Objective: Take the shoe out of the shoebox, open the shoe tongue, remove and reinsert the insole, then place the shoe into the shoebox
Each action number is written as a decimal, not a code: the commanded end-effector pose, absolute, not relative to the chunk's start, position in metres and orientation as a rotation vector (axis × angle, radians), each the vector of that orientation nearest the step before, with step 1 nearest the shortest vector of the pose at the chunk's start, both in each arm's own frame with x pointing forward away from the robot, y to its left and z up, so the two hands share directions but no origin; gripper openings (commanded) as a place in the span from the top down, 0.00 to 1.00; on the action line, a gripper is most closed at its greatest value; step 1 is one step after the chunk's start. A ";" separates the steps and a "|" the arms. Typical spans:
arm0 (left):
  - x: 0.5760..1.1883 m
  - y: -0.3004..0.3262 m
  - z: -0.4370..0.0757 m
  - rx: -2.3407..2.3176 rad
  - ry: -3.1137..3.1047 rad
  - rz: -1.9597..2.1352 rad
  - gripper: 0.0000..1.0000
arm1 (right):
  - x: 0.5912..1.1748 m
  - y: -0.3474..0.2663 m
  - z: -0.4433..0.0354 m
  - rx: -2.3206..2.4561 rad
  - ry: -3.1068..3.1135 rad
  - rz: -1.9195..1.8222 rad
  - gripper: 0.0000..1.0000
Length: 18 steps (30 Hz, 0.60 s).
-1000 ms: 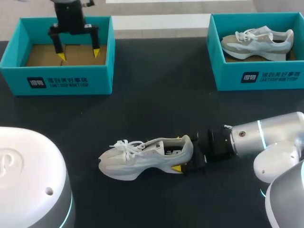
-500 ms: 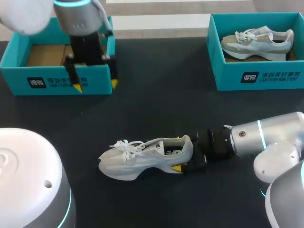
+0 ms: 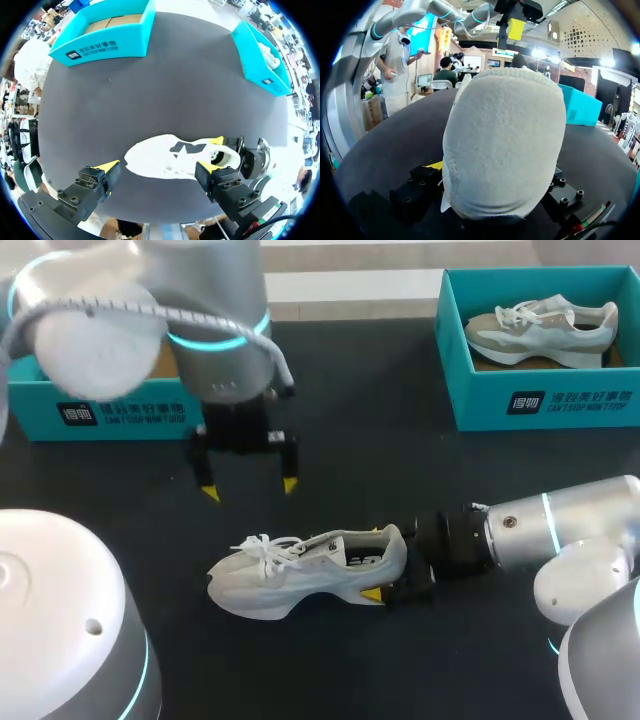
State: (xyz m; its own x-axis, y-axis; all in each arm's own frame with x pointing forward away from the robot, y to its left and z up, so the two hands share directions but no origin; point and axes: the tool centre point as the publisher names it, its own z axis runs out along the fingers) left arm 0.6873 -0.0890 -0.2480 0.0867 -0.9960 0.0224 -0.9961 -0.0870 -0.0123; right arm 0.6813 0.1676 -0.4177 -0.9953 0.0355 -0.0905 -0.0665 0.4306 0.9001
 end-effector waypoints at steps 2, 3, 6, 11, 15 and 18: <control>0.677 -0.114 -0.271 2.308 -2.174 0.003 0.00 | 0.683 0.168 -0.421 -0.029 2.579 1.621 1.00; 0.676 -0.118 -0.274 2.304 -2.178 0.000 0.00 | 0.683 0.168 -0.421 -0.029 2.579 1.621 1.00; 0.673 -0.129 -0.286 2.285 -2.210 -0.031 0.00 | 0.683 0.168 -0.421 -0.029 2.579 1.621 1.00; 0.667 -0.145 -0.298 2.244 -2.223 -0.062 0.00 | 0.683 0.168 -0.421 -0.029 2.579 1.621 1.00; 0.664 -0.157 -0.305 2.244 -2.227 -0.085 0.00 | 0.683 0.168 -0.421 -0.029 2.579 1.621 1.00; 0.665 -0.165 -0.312 2.250 -2.218 -0.090 0.00 | 0.683 0.168 -0.421 -0.029 2.579 1.621 1.00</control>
